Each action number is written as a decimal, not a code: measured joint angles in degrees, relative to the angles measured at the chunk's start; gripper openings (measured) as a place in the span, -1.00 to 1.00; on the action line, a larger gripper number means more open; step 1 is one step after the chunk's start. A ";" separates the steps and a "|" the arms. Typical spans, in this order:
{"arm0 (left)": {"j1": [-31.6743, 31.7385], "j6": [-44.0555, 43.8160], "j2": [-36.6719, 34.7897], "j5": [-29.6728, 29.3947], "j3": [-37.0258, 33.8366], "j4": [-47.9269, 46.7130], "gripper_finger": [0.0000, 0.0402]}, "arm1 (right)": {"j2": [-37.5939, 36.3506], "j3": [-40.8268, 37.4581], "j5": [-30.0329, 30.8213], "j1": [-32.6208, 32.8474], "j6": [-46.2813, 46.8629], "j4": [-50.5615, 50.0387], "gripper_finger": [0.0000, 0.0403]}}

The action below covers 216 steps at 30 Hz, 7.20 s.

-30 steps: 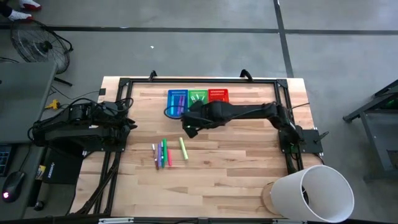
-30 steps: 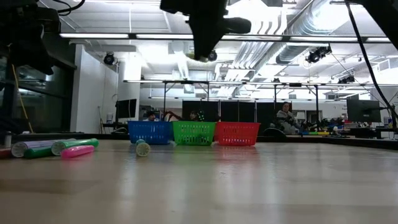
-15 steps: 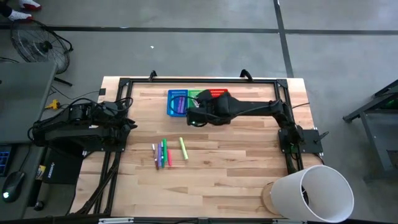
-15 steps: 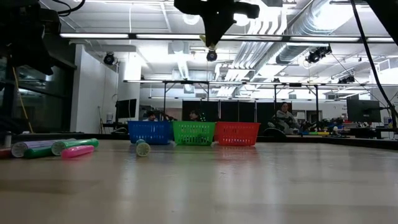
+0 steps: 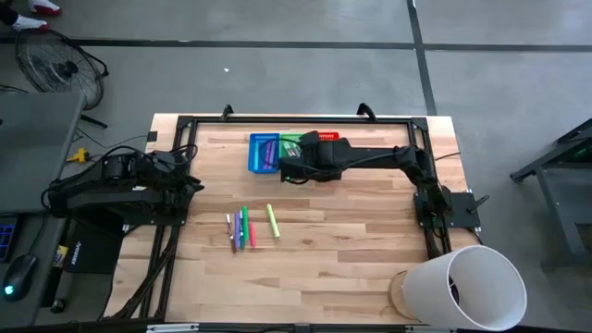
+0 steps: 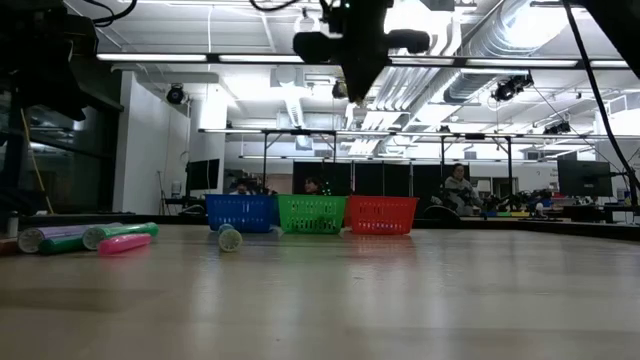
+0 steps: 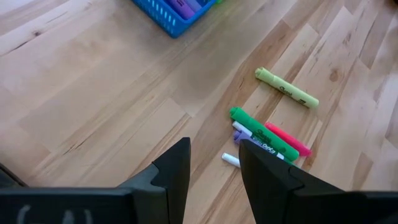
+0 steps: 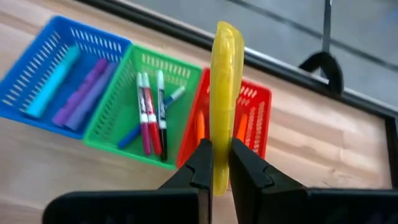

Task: Pick & Place Markers
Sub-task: Put the yellow highlighter into the red bin, then put the mint green highlighter into the blue bin

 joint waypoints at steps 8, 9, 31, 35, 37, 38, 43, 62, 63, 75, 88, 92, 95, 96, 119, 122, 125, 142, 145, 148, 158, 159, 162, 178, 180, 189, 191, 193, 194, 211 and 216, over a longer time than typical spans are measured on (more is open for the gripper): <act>0.01 0.00 0.00 -0.02 0.00 0.02 -0.32 | 0.00 -1.83 -6.81 -5.69 -1.74 0.07 -0.90; -0.01 -0.02 0.00 -0.02 0.00 0.00 -0.32 | 0.00 -1.83 -7.80 -6.54 -2.60 0.10 -0.90; 0.01 -0.07 -0.01 -0.11 0.00 0.02 -0.32 | 0.00 -4.80 -34.36 -23.01 -18.14 9.50 -0.90; 0.00 -0.07 0.00 -0.11 0.00 0.02 -0.32 | 0.00 -9.74 -36.81 -23.60 -18.35 11.63 -0.90; 0.01 -0.09 -0.01 -0.09 0.00 0.02 -0.32 | 0.00 -12.31 -36.93 -23.60 -18.21 12.74 -0.90; -0.01 -0.11 -0.02 -0.09 0.00 0.02 -0.32 | 0.00 -13.57 -36.94 -23.60 -18.05 13.34 -0.90; -0.01 -0.14 -0.01 -0.11 0.00 0.02 -0.32 | 0.02 -18.82 -37.18 -23.58 -17.78 17.45 -0.90; 0.00 -2.62 -0.01 -0.68 0.00 0.02 -0.32 | 0.04 -26.57 -38.18 -23.65 -5.79 28.10 -0.90; 0.00 -2.88 -0.02 -0.91 0.00 0.02 -0.32 | 0.04 -26.57 -38.44 -23.67 -5.60 28.21 -0.90; -0.01 -3.04 -0.02 -1.46 0.00 0.02 -0.32 | 0.04 -26.57 -38.67 -23.61 -5.26 27.99 -0.70; 0.01 -3.04 -0.02 -1.10 0.00 0.00 -0.32 | -0.55 -26.46 -38.51 -22.83 -8.87 27.91 -0.64; 0.00 -3.04 -0.02 -0.87 0.00 0.02 -0.32 | -3.26 -26.41 -35.99 -22.07 -9.86 27.70 -0.64; 0.00 -3.03 -0.01 -0.89 0.00 0.02 -0.32 | -5.69 -26.39 -34.23 -21.37 -11.59 28.01 -0.63; 0.01 -3.02 0.00 -0.90 0.00 0.02 -0.32 | -6.68 -26.39 -33.69 -21.08 -12.14 28.21 -0.63; 0.00 -5.35 0.39 -0.14 -0.80 8.30 -0.32 | -19.65 -26.98 -15.60 -7.03 -9.11 4.74 -0.63; -0.01 -7.40 0.56 1.10 -3.39 11.74 -0.32 | -21.95 -30.58 -15.44 -5.96 -6.61 5.36 -0.63; -0.01 -10.30 0.55 3.33 -6.90 15.93 -0.32 | -26.37 -37.07 -15.81 -4.79 -2.29 7.71 -0.63; 0.00 -25.94 7.87 4.92 -12.52 28.38 -0.32 | -50.35 -62.22 -15.25 1.90 7.27 12.92 -0.64; -0.01 -29.34 12.24 4.55 -12.52 31.34 -0.32 | -53.48 -65.38 -13.40 1.52 4.78 13.12 -0.64; -0.01 -32.19 17.77 5.75 -12.52 35.64 -0.32 | -57.12 -68.89 -12.88 0.66 1.54 13.30 -0.64; -7.12 -46.56 39.07 3.84 -6.91 43.00 -0.32 | -70.19 -79.97 -14.33 -1.49 -10.62 17.40 -0.64; -8.19 -47.42 41.20 2.84 -5.32 43.02 -0.32 | -71.31 -80.77 -14.57 -1.70 -11.55 17.52 -0.64; -10.92 -50.25 47.36 0.29 0.13 42.09 -0.32 | -74.25 -82.79 -15.72 -2.23 -13.79 17.88 -0.64; -16.50 -55.98 76.33 2.82 25.07 29.50 -0.32 | -79.46 -83.68 -16.44 -2.51 -21.33 19.43 -0.64; -16.54 -55.99 78.71 2.84 27.33 28.17 -0.32 | -79.43 -83.68 -16.56 -2.49 -21.34 19.43 -0.64; -16.62 -59.06 83.00 2.83 31.48 21.62 -0.32 | -79.43 -83.68 -17.69 -2.49 -21.35 19.78 -0.64; -16.61 -60.03 83.01 2.61 31.49 21.42 -0.32 | -79.44 -83.68 -17.84 -2.49 -21.35 19.82 -0.64; -16.56 -61.29 83.01 2.53 31.50 21.11 -0.32 | -79.43 -83.68 -17.88 -2.50 -21.35 19.92 -0.64; -16.58 -62.03 83.01 2.53 31.50 20.71 -0.32 | -79.44 -83.68 -17.98 -2.49 -21.35 19.99 -0.64; -17.26 -67.49 84.05 2.49 31.50 22.81 -0.32 | -79.43 -83.68 -18.80 -2.49 -22.42 22.95 -0.63; -17.25 -67.59 86.89 4.23 31.49 23.15 -0.32 | -79.45 -83.66 -18.76 -2.51 -22.42 22.94 -0.63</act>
